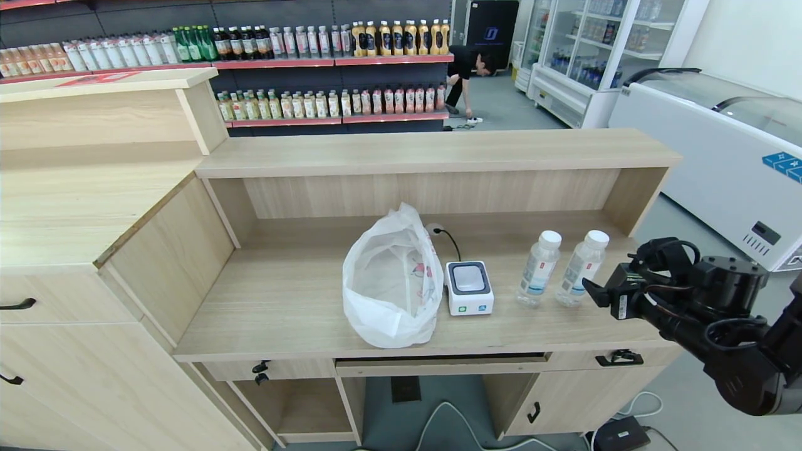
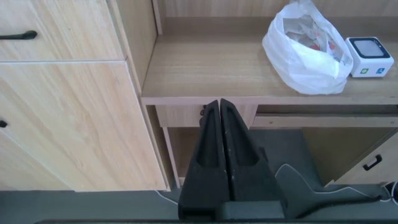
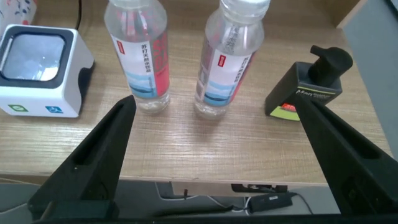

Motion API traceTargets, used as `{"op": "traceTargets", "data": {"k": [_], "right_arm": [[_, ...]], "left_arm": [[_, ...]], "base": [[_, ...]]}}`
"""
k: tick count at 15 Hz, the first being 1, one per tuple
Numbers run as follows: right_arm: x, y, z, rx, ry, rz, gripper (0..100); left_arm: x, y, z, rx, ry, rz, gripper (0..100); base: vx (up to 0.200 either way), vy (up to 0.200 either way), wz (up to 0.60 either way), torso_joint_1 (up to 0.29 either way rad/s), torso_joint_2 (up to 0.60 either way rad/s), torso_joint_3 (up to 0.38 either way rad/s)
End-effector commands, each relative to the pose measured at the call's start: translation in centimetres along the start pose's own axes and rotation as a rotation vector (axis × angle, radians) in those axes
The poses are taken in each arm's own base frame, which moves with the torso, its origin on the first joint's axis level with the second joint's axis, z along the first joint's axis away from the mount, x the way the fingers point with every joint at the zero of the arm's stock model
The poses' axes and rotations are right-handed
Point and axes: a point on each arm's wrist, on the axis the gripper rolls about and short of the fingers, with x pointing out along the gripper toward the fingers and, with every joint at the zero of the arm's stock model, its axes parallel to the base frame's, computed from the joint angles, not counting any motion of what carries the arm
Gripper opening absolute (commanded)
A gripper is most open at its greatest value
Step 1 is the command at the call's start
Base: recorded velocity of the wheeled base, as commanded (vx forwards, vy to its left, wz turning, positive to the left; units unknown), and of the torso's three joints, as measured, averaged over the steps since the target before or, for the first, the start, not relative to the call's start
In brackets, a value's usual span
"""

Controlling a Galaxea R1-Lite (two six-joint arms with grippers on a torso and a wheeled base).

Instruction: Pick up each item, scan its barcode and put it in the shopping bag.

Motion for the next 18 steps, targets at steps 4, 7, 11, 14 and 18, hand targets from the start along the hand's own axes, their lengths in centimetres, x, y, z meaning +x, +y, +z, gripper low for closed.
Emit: {"op": "traceTargets", "data": {"k": [4,7,11,14,18], "right_arm": [[2.6,0.3,-1.5,-0.009,0.018,0.007,100],[4.5,0.4,-1.3,-0.015,-0.012,0.004,100],[5.8,1.3,-2.0,-0.022,-0.013,0.027,100],[6.9,2.3,-2.2,-0.027,-0.025,0.054,100],[8.4,3.2,-2.5,-0.030,-0.044,0.073,100]], "left_arm": [[0.0,0.0,0.0,0.000,0.000,0.000,0],[0.0,0.0,0.0,0.000,0.000,0.000,0],[0.0,0.0,0.0,0.000,0.000,0.000,0],[0.0,0.0,0.0,0.000,0.000,0.000,0],[0.0,0.0,0.0,0.000,0.000,0.000,0]], "base": [[0.000,0.000,0.00,0.000,0.00,0.000],[0.000,0.000,0.00,0.000,0.00,0.000],[0.000,0.000,0.00,0.000,0.00,0.000],[0.000,0.000,0.00,0.000,0.00,0.000],[0.000,0.000,0.00,0.000,0.00,0.000]]}}
